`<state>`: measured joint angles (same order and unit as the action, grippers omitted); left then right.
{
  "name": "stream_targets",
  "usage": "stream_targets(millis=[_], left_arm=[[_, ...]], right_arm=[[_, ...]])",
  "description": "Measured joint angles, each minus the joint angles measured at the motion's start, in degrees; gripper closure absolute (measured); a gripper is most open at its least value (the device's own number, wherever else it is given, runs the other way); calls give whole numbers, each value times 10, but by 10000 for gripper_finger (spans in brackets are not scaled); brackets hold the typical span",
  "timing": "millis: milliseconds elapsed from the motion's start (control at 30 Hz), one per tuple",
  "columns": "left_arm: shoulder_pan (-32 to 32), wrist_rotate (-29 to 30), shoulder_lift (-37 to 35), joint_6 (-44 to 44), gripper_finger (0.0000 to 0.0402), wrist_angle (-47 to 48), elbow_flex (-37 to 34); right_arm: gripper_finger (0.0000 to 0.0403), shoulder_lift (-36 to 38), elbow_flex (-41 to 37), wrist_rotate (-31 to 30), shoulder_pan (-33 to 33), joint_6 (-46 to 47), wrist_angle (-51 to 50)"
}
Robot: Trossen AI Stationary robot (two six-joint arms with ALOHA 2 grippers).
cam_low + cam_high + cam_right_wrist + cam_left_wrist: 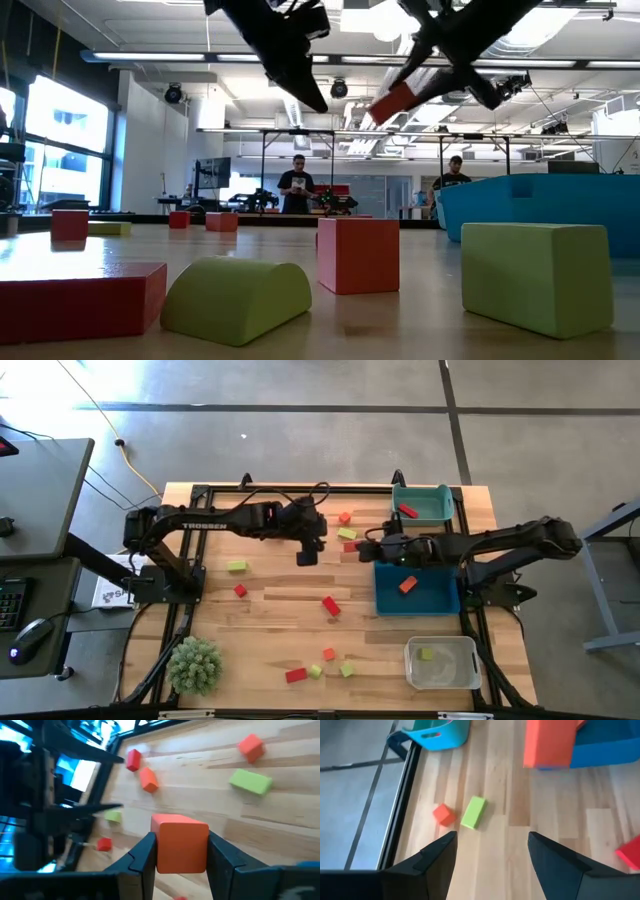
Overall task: Sort & place blocks by color
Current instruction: Put the orange wooden block into the blue bin
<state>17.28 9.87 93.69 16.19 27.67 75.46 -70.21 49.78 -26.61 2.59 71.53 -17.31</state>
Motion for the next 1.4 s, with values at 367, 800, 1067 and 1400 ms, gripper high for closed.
stream_targets(millis=[367,800,1067,1400], left_arm=[[53,0,0,-39,171,0,0],[94,-1,0,-88,171,0,0],[108,-1,0,-99,172,0,0],[110,-2,0,-102,171,1,0]], right_arm=[[293,102,0,-1,0,5,-235],[293,86,0,160,-12,0,-403],[293,37,0,236,-12,-29,-396],[293,-14,0,363,-12,-71,-354]])
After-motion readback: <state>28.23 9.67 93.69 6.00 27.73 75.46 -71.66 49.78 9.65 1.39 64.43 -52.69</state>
